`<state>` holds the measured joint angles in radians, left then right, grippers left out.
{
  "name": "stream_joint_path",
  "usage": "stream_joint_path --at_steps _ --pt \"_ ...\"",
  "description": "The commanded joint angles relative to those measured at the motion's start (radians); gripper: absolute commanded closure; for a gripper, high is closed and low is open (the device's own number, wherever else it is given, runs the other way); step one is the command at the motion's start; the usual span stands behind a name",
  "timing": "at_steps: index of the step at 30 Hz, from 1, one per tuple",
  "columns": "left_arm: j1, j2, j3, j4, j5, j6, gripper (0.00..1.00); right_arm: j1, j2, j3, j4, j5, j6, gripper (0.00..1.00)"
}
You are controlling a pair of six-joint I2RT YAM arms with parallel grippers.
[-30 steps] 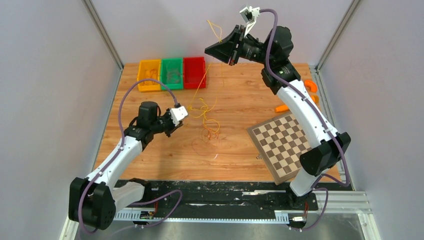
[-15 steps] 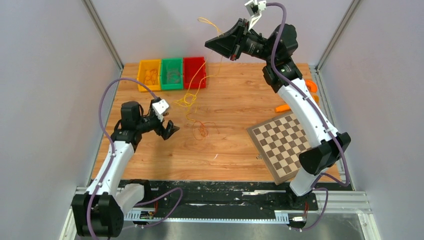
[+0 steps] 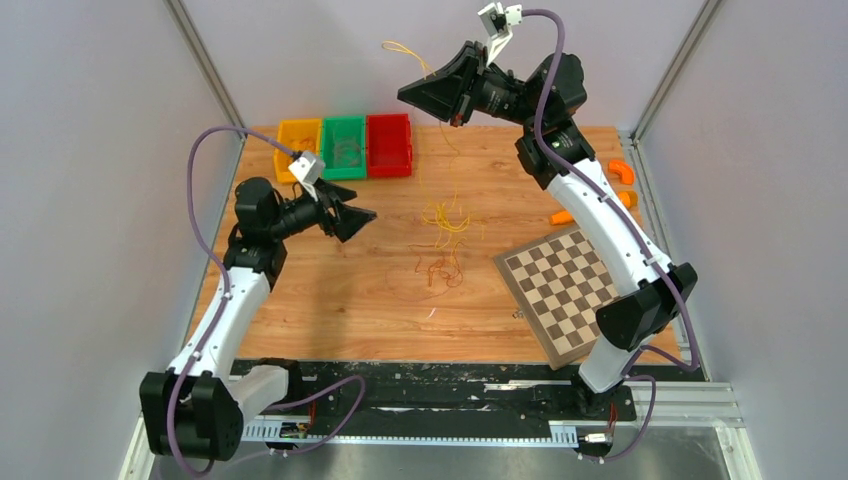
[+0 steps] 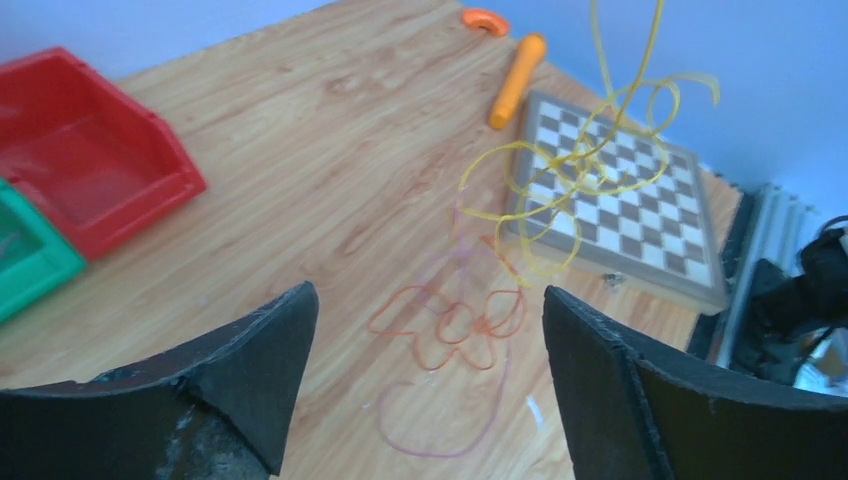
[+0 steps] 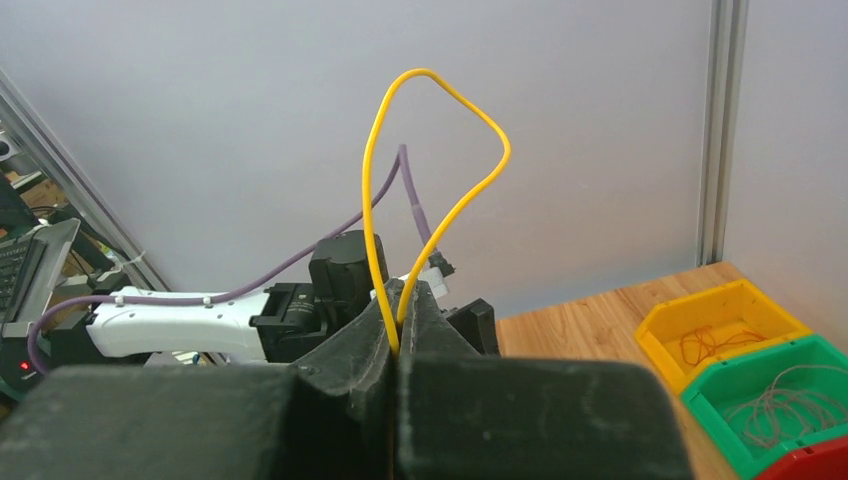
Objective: Untangle the cables
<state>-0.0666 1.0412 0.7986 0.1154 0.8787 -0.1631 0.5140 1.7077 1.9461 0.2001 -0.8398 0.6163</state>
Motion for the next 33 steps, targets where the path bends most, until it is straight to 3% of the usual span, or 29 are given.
stream_joint_path --at_steps 1,5,11,12,16,21,26,29,30,32,33 --pt "-0.092 0.035 0.079 0.086 -0.047 -0.115 0.04 0.008 -0.004 0.008 0.038 0.003 0.007 1.00" --pt "-0.208 0.066 0.075 0.200 -0.184 -0.183 0.00 0.023 -0.002 0.021 0.033 0.008 0.007 1.00" --pt "-0.321 0.177 0.059 0.285 -0.388 -0.134 0.00 0.054 0.011 0.074 0.039 0.027 0.008 1.00" --pt "-0.322 0.192 0.045 0.293 -0.471 -0.151 0.00 0.057 0.016 0.091 0.049 0.027 0.020 1.00" --pt "-0.306 0.322 0.014 0.154 -0.635 -0.169 0.00 0.056 0.028 0.175 0.059 0.066 0.032 1.00" --pt "-0.231 0.380 -0.074 0.057 -0.563 -0.257 0.02 0.025 0.033 0.259 0.049 0.118 0.024 1.00" --pt "-0.176 0.344 -0.129 -0.026 -0.525 -0.222 0.03 -0.025 0.023 0.252 0.035 0.131 0.021 1.00" --pt "-0.130 0.313 -0.162 -0.046 -0.478 -0.220 0.15 -0.044 0.009 0.220 0.031 0.122 0.025 1.00" --pt "-0.093 0.299 -0.183 -0.046 -0.470 -0.230 0.29 -0.047 0.007 0.215 0.031 0.115 0.027 1.00" --pt "-0.033 0.283 -0.207 -0.029 -0.383 -0.253 0.47 -0.052 0.003 0.202 0.032 0.099 0.030 1.00" --pt "-0.020 0.255 -0.213 -0.007 -0.304 -0.242 0.49 -0.054 0.000 0.191 0.033 0.094 0.030 1.00"
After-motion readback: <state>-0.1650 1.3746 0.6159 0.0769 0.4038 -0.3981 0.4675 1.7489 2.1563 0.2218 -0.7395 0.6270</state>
